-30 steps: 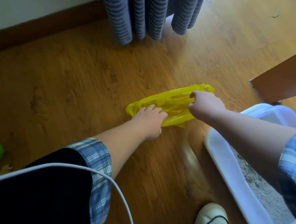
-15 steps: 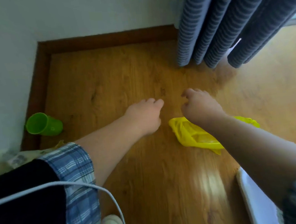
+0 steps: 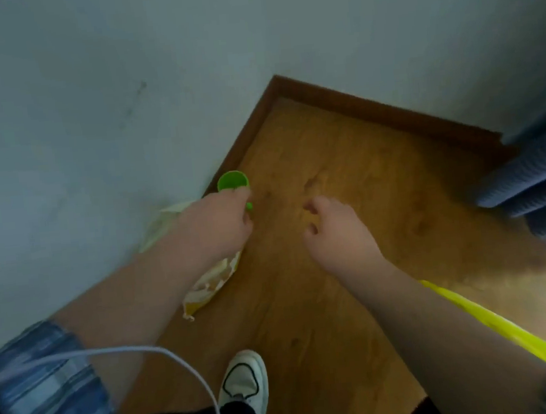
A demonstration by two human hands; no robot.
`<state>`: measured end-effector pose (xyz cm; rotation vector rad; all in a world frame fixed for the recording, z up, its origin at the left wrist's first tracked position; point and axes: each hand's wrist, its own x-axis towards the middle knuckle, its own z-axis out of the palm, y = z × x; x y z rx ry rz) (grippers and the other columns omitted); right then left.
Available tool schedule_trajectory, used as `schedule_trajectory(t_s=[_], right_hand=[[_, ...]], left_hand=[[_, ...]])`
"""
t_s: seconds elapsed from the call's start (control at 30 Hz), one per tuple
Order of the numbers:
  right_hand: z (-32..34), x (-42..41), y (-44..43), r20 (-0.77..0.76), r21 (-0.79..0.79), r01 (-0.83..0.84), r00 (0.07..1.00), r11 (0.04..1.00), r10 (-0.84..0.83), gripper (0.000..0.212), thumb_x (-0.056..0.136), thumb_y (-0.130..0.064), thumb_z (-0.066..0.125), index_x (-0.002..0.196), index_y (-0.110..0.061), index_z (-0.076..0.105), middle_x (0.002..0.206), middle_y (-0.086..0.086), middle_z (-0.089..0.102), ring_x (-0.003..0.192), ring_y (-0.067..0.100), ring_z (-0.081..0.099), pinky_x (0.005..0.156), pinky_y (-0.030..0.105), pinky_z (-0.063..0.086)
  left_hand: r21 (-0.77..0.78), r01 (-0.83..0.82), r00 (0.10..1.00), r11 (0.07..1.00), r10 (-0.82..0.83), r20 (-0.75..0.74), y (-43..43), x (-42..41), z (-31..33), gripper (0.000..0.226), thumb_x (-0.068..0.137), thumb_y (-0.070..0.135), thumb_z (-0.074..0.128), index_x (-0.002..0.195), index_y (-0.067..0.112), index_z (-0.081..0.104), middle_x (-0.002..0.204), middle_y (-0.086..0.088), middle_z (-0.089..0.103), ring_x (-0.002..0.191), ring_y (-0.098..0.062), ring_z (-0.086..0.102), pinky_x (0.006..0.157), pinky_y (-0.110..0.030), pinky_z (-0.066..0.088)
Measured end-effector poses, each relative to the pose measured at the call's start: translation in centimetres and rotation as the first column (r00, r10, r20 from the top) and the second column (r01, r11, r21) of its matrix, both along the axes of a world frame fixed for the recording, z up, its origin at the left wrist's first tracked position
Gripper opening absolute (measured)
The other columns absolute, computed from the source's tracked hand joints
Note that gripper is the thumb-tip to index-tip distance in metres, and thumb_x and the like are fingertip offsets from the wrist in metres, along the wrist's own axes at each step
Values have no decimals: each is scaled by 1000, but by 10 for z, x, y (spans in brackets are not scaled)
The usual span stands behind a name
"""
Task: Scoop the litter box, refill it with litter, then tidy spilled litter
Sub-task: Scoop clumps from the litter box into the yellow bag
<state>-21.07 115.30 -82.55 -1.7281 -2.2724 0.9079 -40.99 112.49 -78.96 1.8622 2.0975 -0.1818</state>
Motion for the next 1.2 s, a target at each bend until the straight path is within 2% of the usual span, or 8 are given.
schedule_trajectory(t_s=[0.17, 0.3, 0.43, 0.6, 0.73, 0.87, 1.0, 1.2], right_hand=[[-8, -70, -31, -90, -23, -249, 965, 968, 246, 42, 91, -20, 50, 133, -25, 52, 127, -2, 55, 122, 18, 48, 101, 39, 46], [-26, -115, -55, -158, -49, -369, 920, 928, 358, 46, 91, -16, 52, 136, -26, 52, 131, -2, 55, 124, 18, 47, 101, 38, 46], [-41, -138, -72, -152, -61, -441, 891, 895, 429, 50, 92, -11, 51, 142, -23, 50, 136, 1, 54, 128, 21, 45, 105, 39, 44], [-68, -158, -72, 94, -58, -578, 808, 814, 581, 54, 97, -20, 49, 149, -23, 40, 139, 4, 51, 126, 30, 43, 102, 43, 44], [-81, -171, -71, 191, -48, -598, 781, 800, 595, 32, 95, -15, 49, 124, -21, 61, 116, 6, 54, 112, 30, 53, 85, 40, 49], [-88, -172, -71, 193, -58, -580, 792, 813, 579, 35, 95, -16, 50, 128, -23, 58, 117, 7, 54, 113, 29, 53, 85, 41, 51], [-91, -168, -69, 242, -186, -570, 763, 800, 600, 48, 98, -18, 47, 141, -39, 48, 126, 6, 58, 116, 28, 56, 90, 45, 53], [-89, -153, -66, 97, -140, -541, 826, 829, 555, 39, 97, -21, 49, 129, -41, 59, 119, 5, 60, 104, 27, 61, 87, 44, 55]], left_hand=[[-81, -320, 946, 944, 323, 24, -59, -72, -12, 33, 92, 23, 49, 124, 28, 54, 118, 0, 64, 101, -22, 61, 76, -32, 48], [-122, -416, 907, 901, 421, 17, -103, -106, -33, 42, 93, 23, 50, 135, 25, 49, 133, -4, 57, 116, -27, 57, 92, -39, 49], [-167, -346, 930, 923, 361, 67, -127, -103, -55, 48, 95, 22, 52, 143, 20, 44, 138, -9, 55, 119, -29, 57, 96, -42, 49], [-192, -310, 938, 931, 333, 99, -125, -97, -63, 35, 92, 13, 51, 127, 16, 51, 126, -9, 59, 111, -28, 58, 80, -33, 46], [-161, -369, 918, 915, 386, 93, -137, -101, -66, 31, 88, 14, 49, 118, 21, 51, 122, -7, 62, 108, -29, 60, 87, -41, 52], [-195, -389, 912, 900, 407, 61, -145, -99, -66, 47, 91, 13, 48, 136, 23, 45, 128, -6, 57, 111, -27, 58, 88, -44, 52], [-206, -387, 912, 899, 406, 59, -144, -92, -62, 49, 90, 14, 48, 138, 24, 43, 128, -5, 56, 109, -26, 59, 86, -45, 54], [-188, -379, 921, 906, 389, 18, -146, -90, -56, 46, 92, 15, 50, 136, 24, 45, 130, -7, 56, 110, -26, 59, 88, -43, 54]])
